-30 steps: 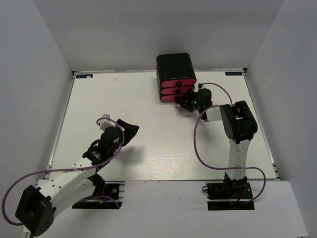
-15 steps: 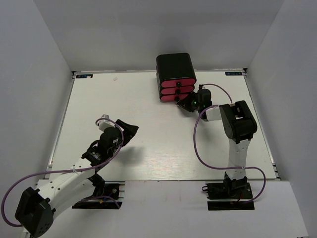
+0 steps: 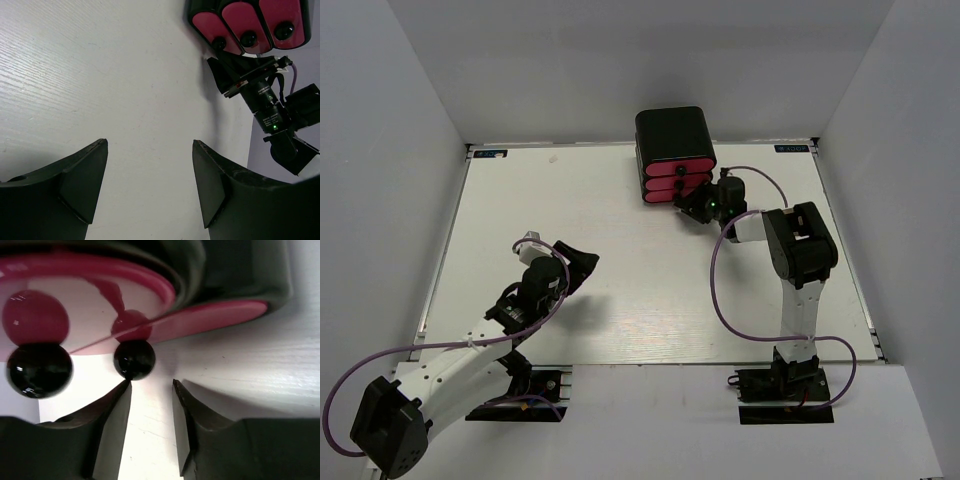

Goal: Sort the stationery into containers
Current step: Reset both arms

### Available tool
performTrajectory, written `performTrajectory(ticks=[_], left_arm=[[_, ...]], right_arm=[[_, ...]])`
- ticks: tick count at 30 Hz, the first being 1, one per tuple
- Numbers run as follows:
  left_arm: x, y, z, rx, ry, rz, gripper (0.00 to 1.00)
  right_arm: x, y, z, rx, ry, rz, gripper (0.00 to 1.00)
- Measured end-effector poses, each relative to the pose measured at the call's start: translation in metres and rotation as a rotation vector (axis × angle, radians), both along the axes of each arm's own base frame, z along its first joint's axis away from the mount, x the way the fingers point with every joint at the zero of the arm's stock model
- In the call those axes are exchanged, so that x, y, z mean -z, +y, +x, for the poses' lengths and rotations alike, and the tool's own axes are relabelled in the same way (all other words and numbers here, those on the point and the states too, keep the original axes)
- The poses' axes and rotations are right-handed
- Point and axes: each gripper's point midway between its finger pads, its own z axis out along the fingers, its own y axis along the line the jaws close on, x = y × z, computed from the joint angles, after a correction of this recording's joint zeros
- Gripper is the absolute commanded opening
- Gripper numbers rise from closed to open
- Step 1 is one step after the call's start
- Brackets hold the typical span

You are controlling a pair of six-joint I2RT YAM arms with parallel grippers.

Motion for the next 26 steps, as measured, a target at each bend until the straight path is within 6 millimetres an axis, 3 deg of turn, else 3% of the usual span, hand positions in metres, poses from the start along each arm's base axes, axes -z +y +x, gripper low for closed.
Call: performTrajectory(ticks=[1, 4, 5, 7, 10, 11, 15, 18, 21, 26], left_arm=[[0.0, 0.0, 0.0, 0.0, 0.0, 0.0, 0.78], [0.0, 0.0, 0.0, 0.001, 0.0, 0.0, 0.78], [-0.001, 0.0, 0.0, 0.002, -0.004, -0.001, 0.78], [-0.004, -0.001, 0.0, 0.007, -0.018, -0.002, 0.78], [-0.008, -0.003, 0.0, 0.029, -0.052, -0.007, 0.78], [-0.01, -0.005, -0.001, 0.044, -0.065, -0.008, 0.85], [-0.019, -0.011, 0.001, 0.099, -0.128, 0.014, 0.89], [-0.026, -0.015, 0.003, 0.146, -0.169, 0.063, 0.91], [-0.033, -0.018, 0.007, 0.175, -0.198, 0.103, 1.0], [-0.046, -0.025, 0.011, 0.231, -0.25, 0.162, 1.0]], right_arm=[[0.002, 0.0, -0.002, -0.001, 0.004, 0.0, 0.42], [0.006, -0.001, -0.016, -0.02, 0.02, 0.014, 0.59], [0.003, -0.003, -0.022, -0.03, 0.014, 0.012, 0.74], [-0.007, -0.005, -0.036, -0.059, -0.008, 0.014, 0.89], [-0.014, -0.01, -0.065, -0.133, -0.03, -0.032, 0.9], [-0.016, -0.011, -0.072, -0.166, -0.038, -0.062, 0.9], [-0.028, -0.019, -0.089, -0.292, -0.11, -0.225, 0.9], [-0.049, -0.03, -0.089, -0.335, -0.178, -0.362, 0.9], [-0.08, -0.045, -0.081, -0.322, -0.254, -0.48, 0.9], [-0.129, -0.066, -0.08, -0.286, -0.38, -0.617, 0.9]])
